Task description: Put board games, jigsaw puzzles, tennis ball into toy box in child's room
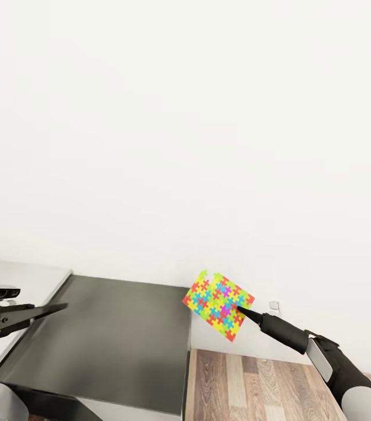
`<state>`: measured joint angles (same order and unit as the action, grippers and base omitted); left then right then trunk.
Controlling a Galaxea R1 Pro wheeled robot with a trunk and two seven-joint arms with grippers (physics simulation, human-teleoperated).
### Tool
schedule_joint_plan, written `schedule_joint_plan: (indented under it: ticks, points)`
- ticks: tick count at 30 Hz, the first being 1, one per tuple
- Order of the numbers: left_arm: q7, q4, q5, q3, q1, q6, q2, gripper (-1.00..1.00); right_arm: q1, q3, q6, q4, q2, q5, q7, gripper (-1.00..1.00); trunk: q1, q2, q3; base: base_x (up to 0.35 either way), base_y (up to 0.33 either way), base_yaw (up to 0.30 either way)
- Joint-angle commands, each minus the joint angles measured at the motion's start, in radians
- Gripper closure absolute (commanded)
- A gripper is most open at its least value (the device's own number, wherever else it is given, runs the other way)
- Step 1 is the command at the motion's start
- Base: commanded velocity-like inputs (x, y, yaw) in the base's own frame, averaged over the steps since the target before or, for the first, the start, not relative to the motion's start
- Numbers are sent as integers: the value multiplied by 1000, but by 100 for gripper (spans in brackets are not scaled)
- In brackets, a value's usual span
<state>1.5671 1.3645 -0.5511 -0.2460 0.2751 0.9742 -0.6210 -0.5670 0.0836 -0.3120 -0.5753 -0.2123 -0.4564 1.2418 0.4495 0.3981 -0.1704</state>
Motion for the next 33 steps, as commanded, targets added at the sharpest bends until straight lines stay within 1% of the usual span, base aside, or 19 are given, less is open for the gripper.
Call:
schedule_joint_plan:
  ticks: [1, 22, 33]
  points:
    - [4, 0, 0, 1, 1, 11, 0, -100, -1, 1, -10, 0, 0, -4, 2, 100, 0, 2, 0, -67, 0, 126]
    - [4, 0, 0, 1, 1, 11, -1, -100, -1, 1, -10, 0, 1, -4, 1, 100, 0, 2, 34, -64, 0, 129]
    - [4, -1, 2, 0, 0, 11, -2, -100, -1, 2, -13, 0, -1, -4, 2, 100, 0, 2, 52, -10, 0, 129]
